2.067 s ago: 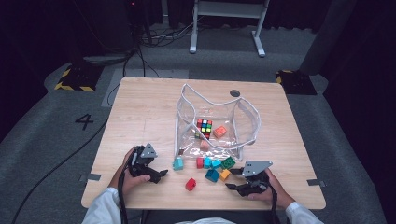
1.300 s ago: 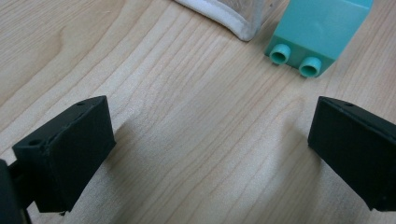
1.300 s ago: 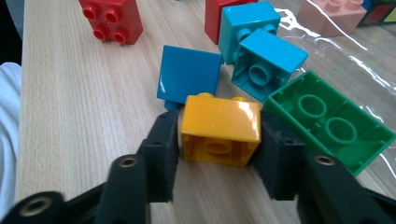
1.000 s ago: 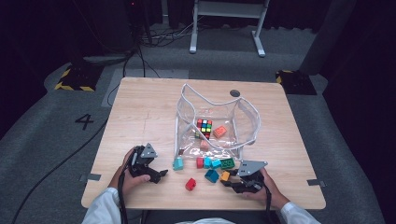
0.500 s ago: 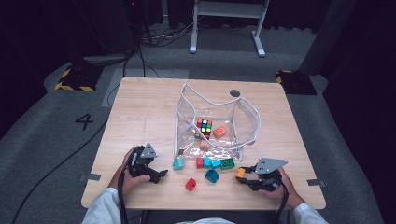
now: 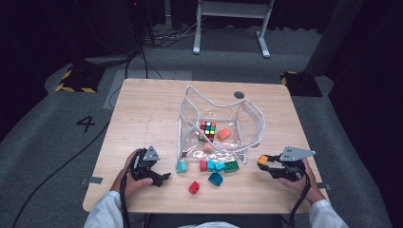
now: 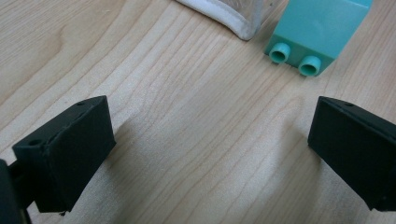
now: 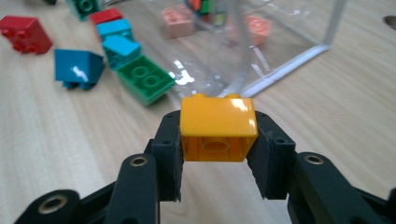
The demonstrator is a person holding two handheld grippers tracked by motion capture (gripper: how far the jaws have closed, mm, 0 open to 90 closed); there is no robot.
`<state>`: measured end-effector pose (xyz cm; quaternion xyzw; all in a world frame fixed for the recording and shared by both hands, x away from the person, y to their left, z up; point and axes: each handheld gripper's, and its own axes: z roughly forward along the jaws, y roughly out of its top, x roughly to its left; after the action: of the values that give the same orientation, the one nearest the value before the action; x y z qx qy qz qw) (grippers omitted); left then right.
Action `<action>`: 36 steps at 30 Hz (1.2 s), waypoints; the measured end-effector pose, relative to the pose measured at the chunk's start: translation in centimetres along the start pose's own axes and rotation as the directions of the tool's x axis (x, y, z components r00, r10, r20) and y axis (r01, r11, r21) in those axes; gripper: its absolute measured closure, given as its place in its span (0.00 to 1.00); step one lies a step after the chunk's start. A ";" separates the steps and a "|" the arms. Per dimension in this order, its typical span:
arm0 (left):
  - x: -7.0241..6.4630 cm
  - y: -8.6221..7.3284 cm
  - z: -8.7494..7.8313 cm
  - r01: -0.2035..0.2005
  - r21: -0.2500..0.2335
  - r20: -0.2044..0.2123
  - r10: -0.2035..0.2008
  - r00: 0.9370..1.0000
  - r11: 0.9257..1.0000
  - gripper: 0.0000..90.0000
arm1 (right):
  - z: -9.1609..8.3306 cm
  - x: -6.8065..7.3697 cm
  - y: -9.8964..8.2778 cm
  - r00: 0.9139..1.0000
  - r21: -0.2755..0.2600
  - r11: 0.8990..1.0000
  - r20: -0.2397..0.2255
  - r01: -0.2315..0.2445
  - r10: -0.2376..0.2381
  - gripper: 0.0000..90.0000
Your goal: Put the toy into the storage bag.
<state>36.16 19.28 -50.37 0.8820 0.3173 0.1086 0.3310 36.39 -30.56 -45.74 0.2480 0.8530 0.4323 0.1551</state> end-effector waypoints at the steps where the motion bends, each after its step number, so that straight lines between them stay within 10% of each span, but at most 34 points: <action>1: 0.0 0.0 0.0 0.006 0.002 0.003 -0.006 1.000 1.000 0.00 | -0.3 -0.8 0.2 1.000 0.003 1.000 0.026 -0.004 0.004 0.66; 24: -0.1 0.0 0.0 0.012 0.001 0.013 -0.012 1.000 1.000 0.00 | -4.0 -7.1 7.7 0.986 -0.090 0.996 0.164 -0.014 0.028 0.66; 36: 0.0 0.0 0.1 0.009 0.001 0.009 -0.009 1.000 1.000 0.00 | -4.9 -8.0 12.6 0.986 -0.121 0.993 0.164 0.018 0.002 0.66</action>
<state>36.17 19.22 -50.40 0.8813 0.3199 0.1027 0.3324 44.34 -31.93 -32.19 0.2694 0.8103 0.4611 0.2413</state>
